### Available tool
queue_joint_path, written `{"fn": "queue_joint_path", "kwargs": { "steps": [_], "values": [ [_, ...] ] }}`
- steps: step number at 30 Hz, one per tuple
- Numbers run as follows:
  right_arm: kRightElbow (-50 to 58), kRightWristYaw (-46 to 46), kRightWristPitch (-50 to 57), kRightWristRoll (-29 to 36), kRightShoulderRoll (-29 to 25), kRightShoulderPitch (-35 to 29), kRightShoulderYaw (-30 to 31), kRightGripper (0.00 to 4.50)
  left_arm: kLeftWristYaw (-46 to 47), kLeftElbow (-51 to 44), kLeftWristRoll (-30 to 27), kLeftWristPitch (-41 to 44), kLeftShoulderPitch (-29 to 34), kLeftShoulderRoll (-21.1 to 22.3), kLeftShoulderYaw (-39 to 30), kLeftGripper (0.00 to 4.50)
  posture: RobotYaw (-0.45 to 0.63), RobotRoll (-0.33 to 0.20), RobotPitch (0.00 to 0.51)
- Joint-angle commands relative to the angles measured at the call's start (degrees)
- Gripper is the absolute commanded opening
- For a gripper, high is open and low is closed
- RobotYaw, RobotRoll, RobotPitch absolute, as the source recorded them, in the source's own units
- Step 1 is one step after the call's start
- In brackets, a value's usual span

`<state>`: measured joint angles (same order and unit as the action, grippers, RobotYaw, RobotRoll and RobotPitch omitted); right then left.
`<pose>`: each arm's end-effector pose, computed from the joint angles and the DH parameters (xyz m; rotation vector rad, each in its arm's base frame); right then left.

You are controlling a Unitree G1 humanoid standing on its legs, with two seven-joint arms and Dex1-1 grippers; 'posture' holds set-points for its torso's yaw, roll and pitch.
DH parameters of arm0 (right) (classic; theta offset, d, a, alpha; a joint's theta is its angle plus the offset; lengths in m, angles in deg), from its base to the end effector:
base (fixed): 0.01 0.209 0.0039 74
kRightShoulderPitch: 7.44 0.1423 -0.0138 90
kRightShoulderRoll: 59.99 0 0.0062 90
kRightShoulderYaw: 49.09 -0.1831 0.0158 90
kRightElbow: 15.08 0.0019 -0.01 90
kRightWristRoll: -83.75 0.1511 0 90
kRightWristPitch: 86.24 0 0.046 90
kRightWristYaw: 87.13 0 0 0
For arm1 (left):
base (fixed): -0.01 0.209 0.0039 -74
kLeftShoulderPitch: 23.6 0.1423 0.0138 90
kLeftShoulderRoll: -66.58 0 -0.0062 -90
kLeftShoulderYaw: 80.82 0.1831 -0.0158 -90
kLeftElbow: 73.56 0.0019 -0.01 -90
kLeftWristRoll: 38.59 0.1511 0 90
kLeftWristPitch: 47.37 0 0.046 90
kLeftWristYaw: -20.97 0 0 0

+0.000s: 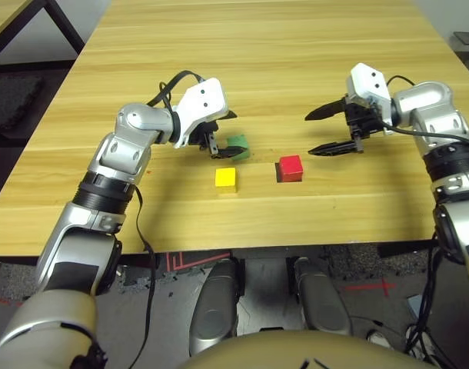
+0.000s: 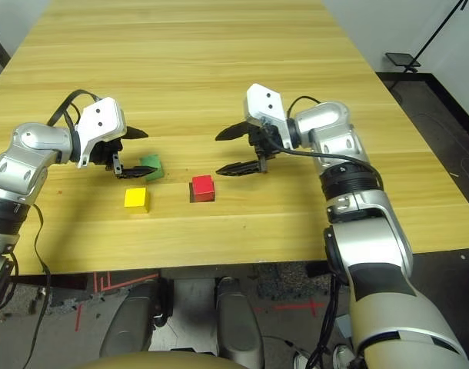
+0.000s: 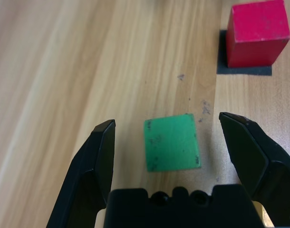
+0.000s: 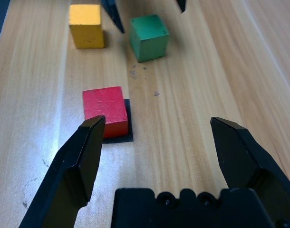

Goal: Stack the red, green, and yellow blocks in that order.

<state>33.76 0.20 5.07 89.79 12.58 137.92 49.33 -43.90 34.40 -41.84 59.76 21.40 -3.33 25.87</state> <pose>0.3594 -0.2310 0.2164 -0.5480 0.1877 1.3951 0.3336 0.1989 0.1972 0.6689 0.2835 -1.1179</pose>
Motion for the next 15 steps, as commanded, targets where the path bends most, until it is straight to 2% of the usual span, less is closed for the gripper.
{"fn": "queue_joint_path", "kwargs": {
  "steps": [1, 6, 10, 13, 15],
  "values": [
    [2.18, -1.08, 1.33, 1.40, -0.21, -1.33, -1.22, 4.47, -1.09, 3.40, 1.81, -1.33, -1.11, -0.58, 1.17, 4.50, 0.21, -0.028, 0.136],
    [4.98, -2.50, 3.21, 2.36, -0.26, -2.86, -1.57, 4.47, -1.32, 6.70, 3.28, -2.35, -2.06, -1.75, 1.26, 4.50, 0.19, -0.018, 0.139],
    [6.45, -3.76, 4.33, 2.97, -0.08, -3.49, -1.73, 4.50, -2.08, 9.00, 4.33, -4.27, -2.35, -2.64, 1.58, 3.59, 0.19, -0.011, 0.142],
    [6.64, -4.40, 4.66, 3.11, 0.03, -3.56, -1.86, 4.50, -2.39, 10.59, 4.71, -4.25, -2.87, -3.56, 1.48, 2.44, 0.19, -0.010, 0.141],
    [6.24, -4.68, 4.55, 3.07, 0.06, -3.39, -1.92, 4.50, -2.73, 11.24, 4.67, -4.20, -3.46, -4.28, 1.32, 2.03, 0.19, -0.010, 0.141]
  ]
}}
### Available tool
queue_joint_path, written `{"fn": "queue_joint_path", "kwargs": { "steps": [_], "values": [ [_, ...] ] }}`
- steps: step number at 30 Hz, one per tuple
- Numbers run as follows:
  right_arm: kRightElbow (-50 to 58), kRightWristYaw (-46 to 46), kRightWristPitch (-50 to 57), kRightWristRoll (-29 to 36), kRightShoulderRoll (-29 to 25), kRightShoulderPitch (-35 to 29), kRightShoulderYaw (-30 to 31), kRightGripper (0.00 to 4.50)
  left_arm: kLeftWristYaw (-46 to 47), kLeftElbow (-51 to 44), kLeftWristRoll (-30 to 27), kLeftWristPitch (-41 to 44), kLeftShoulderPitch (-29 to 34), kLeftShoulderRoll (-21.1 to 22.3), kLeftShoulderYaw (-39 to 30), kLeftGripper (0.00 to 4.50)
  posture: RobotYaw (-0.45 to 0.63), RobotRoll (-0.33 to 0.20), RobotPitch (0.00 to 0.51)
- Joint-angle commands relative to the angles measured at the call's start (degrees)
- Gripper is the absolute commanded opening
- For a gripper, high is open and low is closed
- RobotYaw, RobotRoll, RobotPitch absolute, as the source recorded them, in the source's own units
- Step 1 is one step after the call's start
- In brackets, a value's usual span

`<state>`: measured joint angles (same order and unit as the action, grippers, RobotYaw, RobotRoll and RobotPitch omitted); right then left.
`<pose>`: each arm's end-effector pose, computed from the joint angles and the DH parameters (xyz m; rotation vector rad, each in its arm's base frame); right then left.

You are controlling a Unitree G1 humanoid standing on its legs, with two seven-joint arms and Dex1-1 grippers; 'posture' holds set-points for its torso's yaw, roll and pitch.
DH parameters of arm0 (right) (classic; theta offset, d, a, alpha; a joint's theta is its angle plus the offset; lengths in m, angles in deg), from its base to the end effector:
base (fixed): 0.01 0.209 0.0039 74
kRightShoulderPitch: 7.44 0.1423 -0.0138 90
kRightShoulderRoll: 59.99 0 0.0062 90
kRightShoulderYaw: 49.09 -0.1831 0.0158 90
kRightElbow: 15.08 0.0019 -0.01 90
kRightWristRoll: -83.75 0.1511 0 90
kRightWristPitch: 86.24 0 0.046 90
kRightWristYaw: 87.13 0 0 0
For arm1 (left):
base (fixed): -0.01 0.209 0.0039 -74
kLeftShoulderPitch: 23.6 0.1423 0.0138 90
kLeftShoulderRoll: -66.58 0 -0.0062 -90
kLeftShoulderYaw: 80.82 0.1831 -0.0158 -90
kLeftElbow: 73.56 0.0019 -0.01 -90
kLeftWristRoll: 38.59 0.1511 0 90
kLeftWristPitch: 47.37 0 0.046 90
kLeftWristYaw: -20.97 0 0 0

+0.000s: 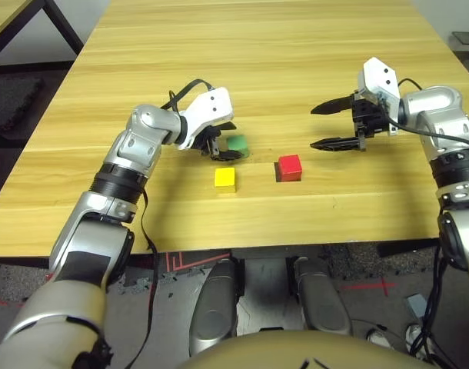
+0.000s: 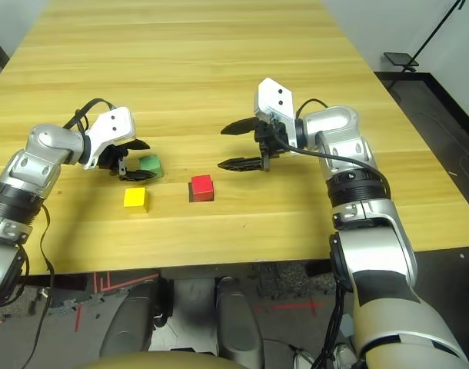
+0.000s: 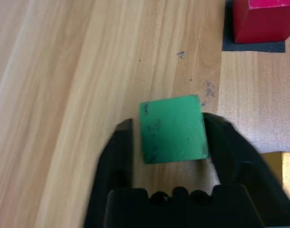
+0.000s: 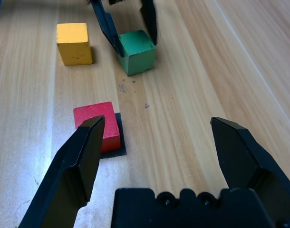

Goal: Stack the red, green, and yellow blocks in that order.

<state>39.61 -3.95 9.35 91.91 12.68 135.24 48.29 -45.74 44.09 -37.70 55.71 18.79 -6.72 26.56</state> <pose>0.3538 -0.2278 0.2152 -0.5017 0.1491 1.3433 0.3466 0.1974 0.1829 0.6723 0.3489 -1.1331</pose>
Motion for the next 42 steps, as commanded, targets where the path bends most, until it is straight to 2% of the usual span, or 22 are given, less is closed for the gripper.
{"fn": "queue_joint_path", "kwargs": {
  "steps": [1, 6, 12, 16, 21, 27, 31, 36, 42],
  "values": [
    [0.10, -0.64, 0.18, 0.90, -0.02, -0.59, -0.91, 4.50, -1.06, 1.74, 0.53, 0.26, -1.28, -1.21, 0.54, 2.03, 0.19, -0.009, 0.141],
    [-1.04, -1.28, -0.29, 0.85, 0.25, -0.12, -1.11, 4.50, -2.28, 2.08, 0.52, 3.05, -3.84, -1.84, -0.10, 2.03, 0.20, -0.007, 0.139],
    [-2.50, -2.23, -0.80, 0.63, 0.45, -0.17, -1.49, 4.50, -4.99, -12.37, -3.49, 20.63, -8.80, -1.44, -0.82, 2.03, 0.22, 0.010, 0.135],
    [-2.61, -2.69, -0.89, 0.60, 0.63, -0.97, -1.77, 4.50, -4.72, -25.16, -6.53, 32.03, -8.41, -1.46, 0.58, 2.03, 0.22, 0.018, 0.132],
    [-0.94, -1.87, 0.13, 1.23, 0.24, -2.64, -1.79, 4.50, -0.86, -34.83, -9.44, 40.48, -7.02, -3.70, 1.99, 2.03, 0.21, 0.019, 0.134],
    [1.18, -1.31, 1.38, 2.30, -0.19, -4.12, -1.97, 4.50, 3.24, -35.50, -9.60, 39.02, -3.90, -5.85, 4.48, 2.03, 0.20, 0.019, 0.140],
    [2.96, 2.82, 3.57, 5.19, -1.20, -4.75, -2.33, 4.50, 4.72, -33.37, -9.02, 36.41, -3.01, -6.47, 6.07, 2.03, 0.19, 0.020, 0.142],
    [2.44, 8.90, 2.23, 8.46, -4.15, -5.27, -2.51, 4.50, 5.76, -29.28, -7.76, 32.02, -3.27, -6.79, 7.38, 2.03, 0.17, 0.024, 0.143],
    [-2.02, 9.32, -0.89, 8.81, -8.39, -4.13, -1.26, 4.50, 5.66, -27.35, -7.49, 30.24, -3.62, -7.16, 8.29, 2.03, 0.15, 0.031, 0.148]
  ]
}}
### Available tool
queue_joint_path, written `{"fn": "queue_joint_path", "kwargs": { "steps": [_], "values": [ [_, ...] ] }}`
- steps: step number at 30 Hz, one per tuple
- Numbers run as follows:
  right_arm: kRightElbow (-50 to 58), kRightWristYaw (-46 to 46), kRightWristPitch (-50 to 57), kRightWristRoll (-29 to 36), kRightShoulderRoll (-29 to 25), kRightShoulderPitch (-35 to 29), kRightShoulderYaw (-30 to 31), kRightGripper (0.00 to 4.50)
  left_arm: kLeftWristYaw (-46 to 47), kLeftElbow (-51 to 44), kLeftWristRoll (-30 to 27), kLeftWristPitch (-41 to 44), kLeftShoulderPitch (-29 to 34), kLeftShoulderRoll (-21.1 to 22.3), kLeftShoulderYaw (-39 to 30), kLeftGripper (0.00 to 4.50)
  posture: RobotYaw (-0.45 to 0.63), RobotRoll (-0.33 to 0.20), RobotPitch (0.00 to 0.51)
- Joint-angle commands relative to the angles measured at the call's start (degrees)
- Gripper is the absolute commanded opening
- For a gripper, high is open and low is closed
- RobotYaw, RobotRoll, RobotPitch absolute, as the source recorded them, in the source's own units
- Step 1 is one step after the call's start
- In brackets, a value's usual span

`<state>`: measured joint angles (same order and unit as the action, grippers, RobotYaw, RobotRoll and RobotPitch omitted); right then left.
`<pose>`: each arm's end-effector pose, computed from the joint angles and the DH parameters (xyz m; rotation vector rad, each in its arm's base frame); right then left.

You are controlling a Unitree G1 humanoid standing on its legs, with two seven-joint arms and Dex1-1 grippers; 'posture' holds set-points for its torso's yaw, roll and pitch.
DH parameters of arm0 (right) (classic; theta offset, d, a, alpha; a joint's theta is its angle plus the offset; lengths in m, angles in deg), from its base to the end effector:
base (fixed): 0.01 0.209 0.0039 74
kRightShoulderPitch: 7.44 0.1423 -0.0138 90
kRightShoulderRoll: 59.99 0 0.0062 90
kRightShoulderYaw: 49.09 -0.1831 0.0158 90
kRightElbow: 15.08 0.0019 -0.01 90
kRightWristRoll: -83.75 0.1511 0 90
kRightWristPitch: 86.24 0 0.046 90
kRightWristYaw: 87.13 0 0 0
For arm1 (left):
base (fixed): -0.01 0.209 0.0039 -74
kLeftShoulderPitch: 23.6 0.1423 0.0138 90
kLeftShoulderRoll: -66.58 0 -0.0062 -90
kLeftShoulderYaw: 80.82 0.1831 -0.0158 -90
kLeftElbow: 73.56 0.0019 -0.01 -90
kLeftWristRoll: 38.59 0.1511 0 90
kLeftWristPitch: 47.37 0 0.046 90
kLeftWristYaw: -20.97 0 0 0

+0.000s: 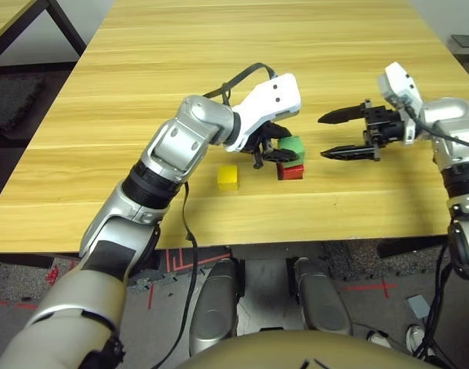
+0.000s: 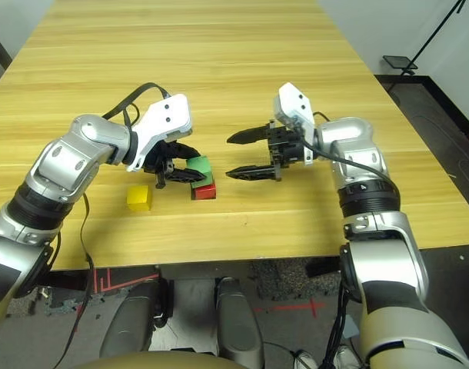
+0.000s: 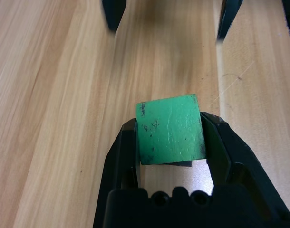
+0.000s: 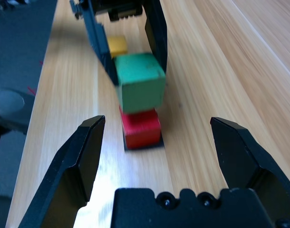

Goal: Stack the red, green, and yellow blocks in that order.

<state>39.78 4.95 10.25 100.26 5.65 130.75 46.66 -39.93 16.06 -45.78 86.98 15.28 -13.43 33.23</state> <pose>0.3385 -0.2707 0.2089 -0.3873 0.1797 1.4209 0.3108 0.1047 0.2246 0.5843 0.3114 -1.2808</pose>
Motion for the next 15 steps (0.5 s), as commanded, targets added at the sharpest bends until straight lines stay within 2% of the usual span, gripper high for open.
{"fn": "queue_joint_path", "kwargs": {
  "steps": [1, 15],
  "values": [
    [-2.89, 0.42, -2.20, 0.44, -1.78, 0.64, 0.48, 4.50, -0.20, 0.79, 0.62, -1.17, -0.13, -0.49, 1.78, 2.03, 0.15, 0.032, 0.149],
    [-4.34, 0.42, -3.00, 0.69, -1.47, 0.68, -0.76, 4.50, -0.42, 3.08, 0.96, -2.71, -1.10, -2.11, 3.26, 2.03, 0.13, 0.051, 0.169]
  ]
}}
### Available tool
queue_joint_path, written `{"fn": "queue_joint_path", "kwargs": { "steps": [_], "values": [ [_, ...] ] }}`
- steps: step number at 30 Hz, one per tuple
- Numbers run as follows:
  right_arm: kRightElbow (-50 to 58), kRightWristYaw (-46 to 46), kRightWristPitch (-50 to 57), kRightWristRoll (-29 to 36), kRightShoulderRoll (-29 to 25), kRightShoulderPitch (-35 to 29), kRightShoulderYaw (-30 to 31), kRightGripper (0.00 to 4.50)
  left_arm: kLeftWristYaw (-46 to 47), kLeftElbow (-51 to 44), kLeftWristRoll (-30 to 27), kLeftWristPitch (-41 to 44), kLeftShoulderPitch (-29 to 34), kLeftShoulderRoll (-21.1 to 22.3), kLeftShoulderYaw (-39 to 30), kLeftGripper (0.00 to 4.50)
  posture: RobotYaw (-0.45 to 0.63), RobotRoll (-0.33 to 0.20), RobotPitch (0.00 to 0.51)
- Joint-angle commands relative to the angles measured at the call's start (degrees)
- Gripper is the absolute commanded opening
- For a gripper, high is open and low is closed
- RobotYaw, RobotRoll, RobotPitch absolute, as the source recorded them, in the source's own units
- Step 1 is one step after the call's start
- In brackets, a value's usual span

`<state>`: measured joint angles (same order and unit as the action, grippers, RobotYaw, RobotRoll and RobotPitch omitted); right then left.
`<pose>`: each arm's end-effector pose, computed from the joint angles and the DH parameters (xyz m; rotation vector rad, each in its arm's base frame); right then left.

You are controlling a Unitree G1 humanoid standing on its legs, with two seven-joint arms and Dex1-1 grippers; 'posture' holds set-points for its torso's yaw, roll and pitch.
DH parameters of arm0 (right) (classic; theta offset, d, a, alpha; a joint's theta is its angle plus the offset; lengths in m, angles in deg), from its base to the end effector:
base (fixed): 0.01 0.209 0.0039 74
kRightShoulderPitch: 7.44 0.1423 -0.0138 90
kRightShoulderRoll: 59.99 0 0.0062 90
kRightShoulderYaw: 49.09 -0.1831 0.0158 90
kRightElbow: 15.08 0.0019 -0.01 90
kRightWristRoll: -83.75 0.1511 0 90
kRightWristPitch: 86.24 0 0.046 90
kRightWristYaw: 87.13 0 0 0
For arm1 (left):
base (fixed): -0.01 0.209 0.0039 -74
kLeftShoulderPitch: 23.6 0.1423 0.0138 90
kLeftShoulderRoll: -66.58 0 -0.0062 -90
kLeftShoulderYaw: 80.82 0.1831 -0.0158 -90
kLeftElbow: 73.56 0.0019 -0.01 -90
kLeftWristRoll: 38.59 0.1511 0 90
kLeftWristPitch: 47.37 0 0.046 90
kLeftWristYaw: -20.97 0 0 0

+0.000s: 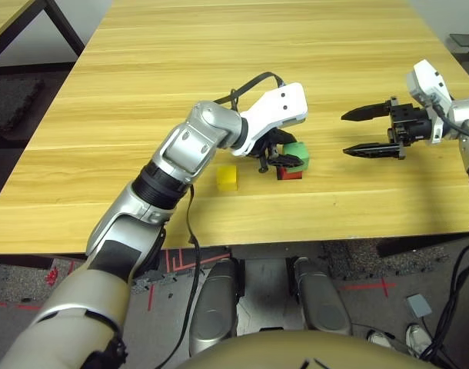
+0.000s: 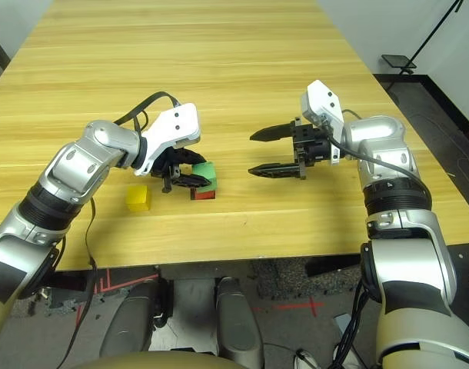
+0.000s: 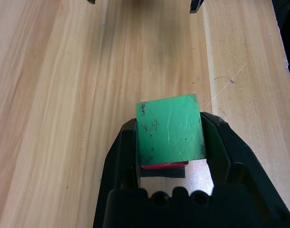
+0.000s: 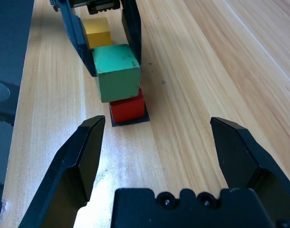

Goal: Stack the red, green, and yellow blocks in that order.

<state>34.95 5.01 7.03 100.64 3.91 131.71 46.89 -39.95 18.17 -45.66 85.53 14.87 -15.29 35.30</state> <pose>0.3377 -0.2858 0.2081 -0.3922 0.1861 1.3764 0.3128 0.0937 0.2172 0.5878 0.3228 -1.3207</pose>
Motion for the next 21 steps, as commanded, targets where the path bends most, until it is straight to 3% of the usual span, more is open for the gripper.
{"fn": "queue_joint_path", "kwargs": {
  "steps": [1, 13, 18, 20, 21],
  "values": [
    [0.61, 0.36, 0.25, 0.30, 0.30, -0.42, -1.08, 4.50, -0.46, 1.40, 1.10, -1.80, -0.79, -0.22, 1.34, 2.03, 0.12, 0.052, 0.170],
    [1.26, -0.41, 0.89, -0.14, 0.52, -1.05, -2.56, 4.50, -1.07, 1.48, 2.26, -3.52, 0.18, -0.91, 2.32, 2.03, 0.12, 0.053, 0.174],
    [0.66, -0.39, 0.81, -0.55, 0.50, -0.74, -2.83, 4.50, -1.62, -2.25, 1.24, -2.60, 0.71, 0.56, 0.65, 3.71, 0.13, 0.049, 0.172],
    [0.10, -0.33, 0.64, -0.72, 0.47, -0.29, -2.86, 4.50, -2.31, -5.02, 0.61, -1.75, 0.76, 3.34, -1.36, 4.39, 0.14, 0.046, 0.171],
    [-0.21, -0.31, 0.54, -0.82, 0.48, -0.02, -2.87, 4.50, -3.17, -6.48, 0.41, -1.55, 0.79, 5.55, -2.28, 4.45, 0.14, 0.046, 0.171]
  ]
}}
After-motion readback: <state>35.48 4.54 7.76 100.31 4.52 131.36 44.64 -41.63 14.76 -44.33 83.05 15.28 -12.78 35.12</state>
